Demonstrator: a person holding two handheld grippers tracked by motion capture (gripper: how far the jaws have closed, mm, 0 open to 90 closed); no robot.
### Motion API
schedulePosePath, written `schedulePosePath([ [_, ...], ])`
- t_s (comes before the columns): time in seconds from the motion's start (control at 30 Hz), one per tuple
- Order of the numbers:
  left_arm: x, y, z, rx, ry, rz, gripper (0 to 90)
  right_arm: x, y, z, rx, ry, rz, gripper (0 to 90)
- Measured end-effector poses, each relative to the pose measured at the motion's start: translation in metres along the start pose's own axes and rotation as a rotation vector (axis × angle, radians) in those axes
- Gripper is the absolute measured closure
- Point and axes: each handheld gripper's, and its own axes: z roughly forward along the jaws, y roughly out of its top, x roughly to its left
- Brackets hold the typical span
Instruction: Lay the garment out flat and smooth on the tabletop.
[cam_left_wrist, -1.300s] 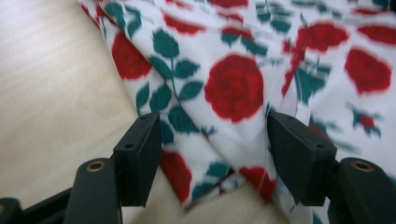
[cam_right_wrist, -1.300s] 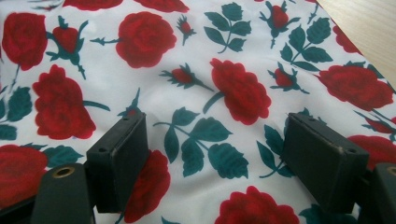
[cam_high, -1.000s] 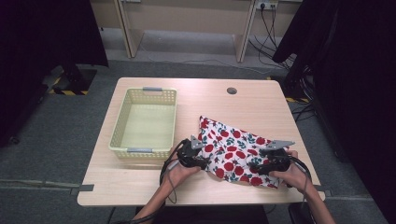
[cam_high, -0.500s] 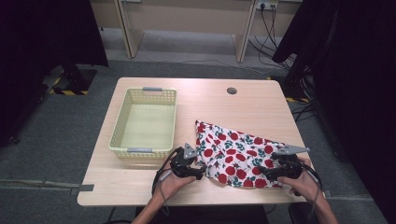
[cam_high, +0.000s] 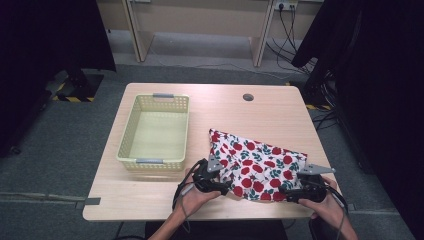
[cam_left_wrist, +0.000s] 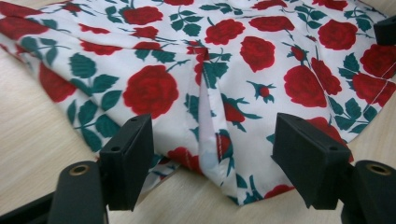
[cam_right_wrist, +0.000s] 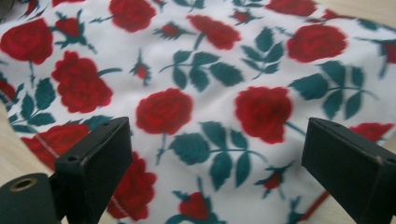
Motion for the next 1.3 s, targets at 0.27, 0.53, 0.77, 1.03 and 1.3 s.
schedulePosePath([
  [0.27, 0.001, -0.003, 0.012, 0.025, 0.033, 0.048, 49.8, 0.008, -0.006, 0.010, 0.025, -0.013, -0.047, 25.6],
  [0.53, -0.001, -0.001, 0.004, -0.008, 0.004, 0.087, 76.8, 0.005, -0.006, 0.004, -0.003, 0.048, -0.114, 70.1],
  [0.77, 0.000, 0.009, -0.007, -0.041, -0.036, 0.081, 84.3, 0.000, 0.001, -0.009, -0.055, 0.081, -0.122, 76.0],
  [1.03, 0.005, 0.027, -0.016, -0.085, -0.062, 0.057, 85.8, -0.004, 0.027, -0.024, -0.121, 0.112, -0.157, 76.6],
  [1.3, 0.011, 0.052, -0.027, -0.124, -0.070, 0.050, 86.2, -0.009, 0.054, -0.025, -0.134, 0.153, -0.162, 76.9],
])
